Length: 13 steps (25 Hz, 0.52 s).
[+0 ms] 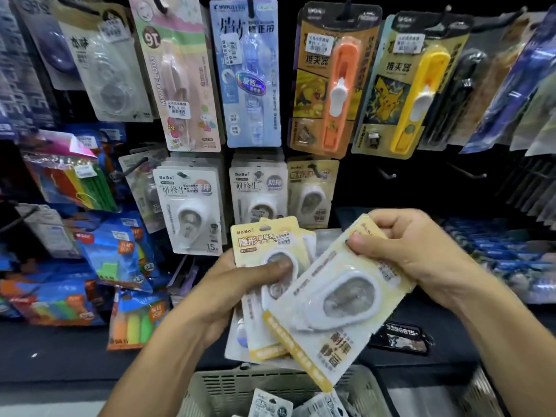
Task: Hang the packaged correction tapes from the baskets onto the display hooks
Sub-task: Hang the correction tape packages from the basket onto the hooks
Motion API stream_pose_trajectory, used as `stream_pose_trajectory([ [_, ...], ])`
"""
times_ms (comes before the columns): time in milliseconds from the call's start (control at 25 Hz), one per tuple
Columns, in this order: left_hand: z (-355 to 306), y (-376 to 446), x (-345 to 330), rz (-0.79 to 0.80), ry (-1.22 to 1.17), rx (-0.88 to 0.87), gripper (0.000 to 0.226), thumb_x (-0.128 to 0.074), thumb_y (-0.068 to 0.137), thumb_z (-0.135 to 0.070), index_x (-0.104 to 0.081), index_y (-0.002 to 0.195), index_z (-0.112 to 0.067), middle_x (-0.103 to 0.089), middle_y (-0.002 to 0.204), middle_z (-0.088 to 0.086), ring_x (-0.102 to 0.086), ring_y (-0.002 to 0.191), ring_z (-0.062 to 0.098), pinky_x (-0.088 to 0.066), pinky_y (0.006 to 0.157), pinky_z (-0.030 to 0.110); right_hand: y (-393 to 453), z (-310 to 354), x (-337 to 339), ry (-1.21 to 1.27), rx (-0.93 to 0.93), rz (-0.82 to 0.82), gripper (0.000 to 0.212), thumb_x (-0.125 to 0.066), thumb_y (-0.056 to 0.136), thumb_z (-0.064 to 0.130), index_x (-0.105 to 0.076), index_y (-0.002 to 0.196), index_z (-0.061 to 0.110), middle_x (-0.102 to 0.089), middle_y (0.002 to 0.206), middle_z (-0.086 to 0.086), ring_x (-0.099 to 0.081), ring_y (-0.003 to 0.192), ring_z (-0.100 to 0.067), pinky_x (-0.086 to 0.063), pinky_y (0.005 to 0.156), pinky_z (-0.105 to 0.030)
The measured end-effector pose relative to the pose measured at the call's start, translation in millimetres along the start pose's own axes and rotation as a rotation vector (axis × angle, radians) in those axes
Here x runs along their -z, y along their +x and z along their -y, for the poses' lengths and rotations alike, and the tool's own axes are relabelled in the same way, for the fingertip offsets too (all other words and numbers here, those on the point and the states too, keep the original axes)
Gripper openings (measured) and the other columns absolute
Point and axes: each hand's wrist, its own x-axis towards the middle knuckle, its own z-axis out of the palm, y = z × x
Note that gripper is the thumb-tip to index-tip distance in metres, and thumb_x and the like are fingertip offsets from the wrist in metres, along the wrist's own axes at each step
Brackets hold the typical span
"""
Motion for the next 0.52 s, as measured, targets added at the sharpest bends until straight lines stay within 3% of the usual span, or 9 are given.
stream_pose_trajectory([
  [80,5.5,-1.9,-7.6,0.144,0.004,0.050,0.038,-0.093,0.071,-0.027,-0.080,0.106,-0.030,-0.078,0.118,0.006,-0.075,0.108,0.025,-0.059,0.089,0.037,1.2,-3.2,-16.7,-0.127,-0.067,0.059,0.017,-0.084,0.069,0.023,-0.078,0.081,0.012,-0.078,0.077,-0.012,-0.073,0.059,-0.017,-0.053,0.047,-0.023],
  [160,11.4,-3.4,-15.5,0.257,0.003,0.079,0.043,-0.089,0.068,-0.027,-0.079,0.109,-0.031,-0.077,0.121,0.006,-0.074,0.111,0.025,-0.061,0.085,0.033,6.3,-6.2,-28.5,-0.143,-0.023,-0.047,0.024,-0.086,0.067,0.028,-0.075,0.079,0.010,-0.077,0.073,-0.009,-0.069,0.058,-0.018,-0.053,0.051,-0.026],
  [280,10.5,-2.0,-23.1,0.147,-0.036,0.039,0.049,-0.093,0.054,-0.024,-0.079,0.101,-0.027,-0.079,0.112,0.008,-0.077,0.101,0.027,-0.063,0.075,0.035,11.9,-15.0,-30.6,0.046,-0.053,-0.348,0.038,-0.087,0.069,0.036,-0.064,0.085,0.010,-0.071,0.068,-0.006,-0.065,0.055,-0.018,-0.050,0.051,-0.030],
  [320,8.1,-0.3,-22.4,0.055,-0.059,-0.009,0.052,-0.095,0.050,-0.024,-0.079,0.099,-0.025,-0.080,0.110,0.008,-0.078,0.098,0.028,-0.063,0.074,0.038,11.1,-16.6,-30.6,0.184,-0.116,-0.346,0.041,-0.084,0.070,0.042,-0.064,0.089,0.013,-0.072,0.073,-0.005,-0.067,0.058,-0.017,-0.051,0.051,-0.030],
  [440,-2.2,4.1,-13.7,-0.165,-0.124,-0.191,0.063,-0.096,0.050,-0.029,-0.072,0.109,-0.023,-0.080,0.108,0.007,-0.078,0.095,0.030,-0.063,0.077,0.047,2.0,-21.6,-43.7,0.252,-0.200,0.014,0.049,-0.080,0.069,0.046,-0.072,0.106,0.015,-0.078,0.099,-0.002,-0.075,0.079,-0.021,-0.055,0.057,-0.031],
  [520,-8.4,3.0,-9.8,-0.201,-0.149,-0.254,0.077,-0.098,0.047,-0.029,-0.067,0.117,-0.021,-0.080,0.108,0.006,-0.078,0.094,0.029,-0.064,0.069,0.043,-0.3,-24.9,-54.7,0.199,-0.135,0.059,0.044,-0.081,0.071,0.036,-0.074,0.111,0.018,-0.078,0.107,-0.004,-0.076,0.091,-0.024,-0.059,0.063,-0.030],
])
